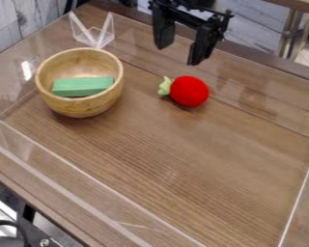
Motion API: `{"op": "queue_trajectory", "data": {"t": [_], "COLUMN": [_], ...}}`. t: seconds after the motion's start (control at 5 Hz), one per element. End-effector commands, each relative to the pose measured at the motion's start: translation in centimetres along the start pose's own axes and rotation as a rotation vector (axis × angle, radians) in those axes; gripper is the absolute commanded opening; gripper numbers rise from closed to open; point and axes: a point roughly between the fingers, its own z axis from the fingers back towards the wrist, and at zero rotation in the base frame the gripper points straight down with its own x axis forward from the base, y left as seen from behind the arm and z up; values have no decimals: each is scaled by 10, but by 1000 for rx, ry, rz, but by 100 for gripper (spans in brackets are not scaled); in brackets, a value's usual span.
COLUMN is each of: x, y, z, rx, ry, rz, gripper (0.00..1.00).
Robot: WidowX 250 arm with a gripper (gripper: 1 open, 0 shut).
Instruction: Move the red fruit to the right
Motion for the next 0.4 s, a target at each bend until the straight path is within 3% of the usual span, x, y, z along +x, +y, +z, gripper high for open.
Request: {"op": "queue_trajectory", "data": {"t": [0.0, 0.2], "x": [-4, 3], "y": [1, -5], "z": [26, 15], "rx": [-2, -8], "ry": [-58, -45], "rz": [59, 96], "gripper": [100, 100]}}
